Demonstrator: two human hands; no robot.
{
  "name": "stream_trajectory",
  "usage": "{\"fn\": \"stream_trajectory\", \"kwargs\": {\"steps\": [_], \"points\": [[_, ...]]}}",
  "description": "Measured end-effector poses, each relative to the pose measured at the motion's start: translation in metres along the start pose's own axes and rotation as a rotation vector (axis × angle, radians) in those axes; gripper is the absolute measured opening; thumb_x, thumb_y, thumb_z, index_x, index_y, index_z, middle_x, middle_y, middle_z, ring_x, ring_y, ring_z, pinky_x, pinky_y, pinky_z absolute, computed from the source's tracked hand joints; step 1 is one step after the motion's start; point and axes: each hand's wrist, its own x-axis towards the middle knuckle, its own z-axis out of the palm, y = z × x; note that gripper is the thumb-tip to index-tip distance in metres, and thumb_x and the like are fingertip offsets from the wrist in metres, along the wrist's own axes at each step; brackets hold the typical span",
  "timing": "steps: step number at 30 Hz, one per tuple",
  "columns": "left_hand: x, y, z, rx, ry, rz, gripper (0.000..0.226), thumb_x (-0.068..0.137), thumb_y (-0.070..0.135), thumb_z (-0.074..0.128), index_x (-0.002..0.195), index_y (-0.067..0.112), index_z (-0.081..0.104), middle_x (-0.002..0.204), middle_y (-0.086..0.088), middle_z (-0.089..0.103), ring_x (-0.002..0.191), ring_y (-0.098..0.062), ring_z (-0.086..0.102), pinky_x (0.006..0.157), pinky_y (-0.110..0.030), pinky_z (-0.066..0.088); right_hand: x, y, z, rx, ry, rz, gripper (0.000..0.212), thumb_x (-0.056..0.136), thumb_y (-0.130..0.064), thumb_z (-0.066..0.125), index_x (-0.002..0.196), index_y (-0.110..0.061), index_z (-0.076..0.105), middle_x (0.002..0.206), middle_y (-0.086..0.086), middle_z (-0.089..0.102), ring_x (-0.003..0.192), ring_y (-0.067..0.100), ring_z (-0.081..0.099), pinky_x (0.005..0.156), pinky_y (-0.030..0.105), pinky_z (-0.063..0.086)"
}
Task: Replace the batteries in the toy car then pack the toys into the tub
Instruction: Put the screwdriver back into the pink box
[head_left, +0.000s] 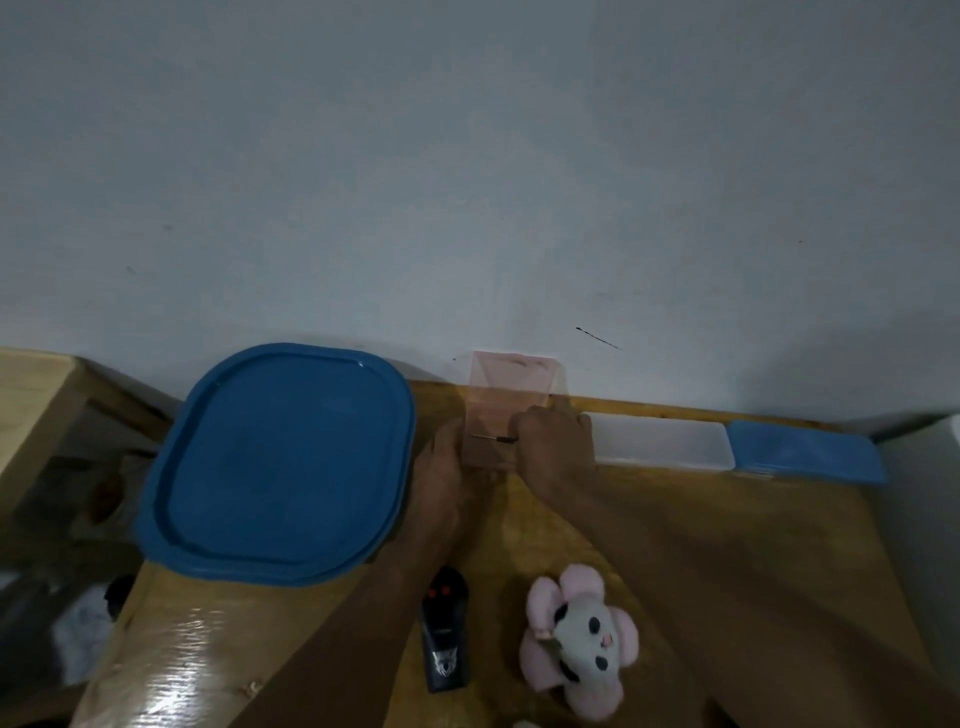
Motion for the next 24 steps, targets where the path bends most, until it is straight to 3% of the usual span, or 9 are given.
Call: {"fn": "stream_trajectory", "kwargs": {"steps": [3,6,8,11,14,16,19,21,24], "points": [[-0.001,-0.002,-0.001,0.015,0.022,0.010,0.020,0.094,0.015,0.061,0.111,0.023,0.053,0.098,0.016,0.054,0.079,0.012,0.050,0.071,0.005,0.038,0.000,0.003,0.000,0.014,0.032,-0.036,0.018,0.085,-0.014,0.062,0.101,-0.017,0.068,0.105,0.006,0.067,0.113,0.030,0.047,0.094,0.044,0.042],[0.002,-0.008,-0.001,0.051,0.027,-0.004,0.032,0.090,0.021,0.066,0.120,0.018,0.055,0.110,0.008,0.059,0.094,-0.003,0.057,0.085,-0.017,0.048,0.000,0.008,-0.003,0.134,0.148,0.003,0.021,0.089,-0.014,0.058,0.108,-0.015,0.067,0.107,0.006,0.067,0.105,0.027,0.052,0.086,0.039,0.048],[0.004,-0.009,-0.002,0.094,0.033,0.009,0.038,0.088,0.025,0.067,0.123,0.016,0.055,0.114,0.005,0.062,0.102,-0.009,0.059,0.089,-0.025,0.049,0.002,0.013,-0.007,0.344,0.243,0.148,0.024,0.091,-0.013,0.056,0.114,-0.012,0.063,0.109,0.008,0.067,0.100,0.025,0.058,0.082,0.034,0.050],[0.007,-0.011,-0.001,0.117,0.041,0.010,0.031,0.089,0.025,0.065,0.119,0.020,0.058,0.110,0.007,0.063,0.096,-0.004,0.059,0.087,-0.027,0.050,0.010,0.022,-0.014,0.678,0.218,0.355,0.031,0.092,-0.014,0.056,0.123,-0.009,0.057,0.120,0.009,0.064,0.103,0.026,0.062,0.087,0.031,0.048],[0.010,-0.013,-0.002,0.099,0.047,-0.002,0.016,0.095,0.017,0.059,0.110,0.021,0.062,0.105,0.007,0.065,0.086,0.006,0.057,0.085,-0.024,0.049,0.017,0.027,-0.019,0.845,0.120,0.343,0.038,0.089,-0.013,0.058,0.127,-0.013,0.055,0.131,0.005,0.056,0.096,0.017,0.060,0.084,0.025,0.046],[0.011,-0.014,-0.002,0.158,0.043,0.025,0.014,0.093,0.015,0.060,0.107,0.016,0.065,0.103,0.002,0.067,0.089,-0.003,0.060,0.084,-0.023,0.049,0.018,0.029,-0.019,0.864,0.111,0.311,0.033,0.088,-0.011,0.059,0.120,-0.016,0.059,0.127,0.001,0.056,0.084,0.010,0.056,0.074,0.019,0.042],[0.011,-0.013,-0.003,0.205,0.037,0.081,0.016,0.090,0.017,0.062,0.106,0.016,0.066,0.102,0.002,0.068,0.092,-0.011,0.062,0.082,-0.027,0.051,0.013,0.033,-0.016,0.754,0.151,0.244,0.013,0.087,-0.012,0.061,0.098,-0.017,0.062,0.105,-0.002,0.062,0.079,0.012,0.058,0.056,0.011,0.036],[0.010,-0.013,-0.002,0.216,0.043,0.108,0.016,0.090,0.017,0.062,0.106,0.016,0.067,0.102,0.000,0.069,0.092,-0.013,0.063,0.080,-0.028,0.052,0.003,0.036,-0.011,0.604,0.161,0.156,0.010,0.088,-0.013,0.061,0.097,-0.018,0.065,0.098,-0.001,0.066,0.078,0.013,0.059,0.058,0.011,0.040],[0.009,-0.011,-0.001,0.202,0.061,0.079,0.018,0.090,0.017,0.064,0.107,0.012,0.066,0.102,-0.004,0.069,0.091,-0.017,0.063,0.079,-0.032,0.054,-0.013,0.038,0.000,0.410,0.156,0.005,0.025,0.090,-0.008,0.059,0.114,-0.011,0.065,0.108,0.009,0.069,0.093,0.025,0.064,0.080,0.029,0.051]]}}
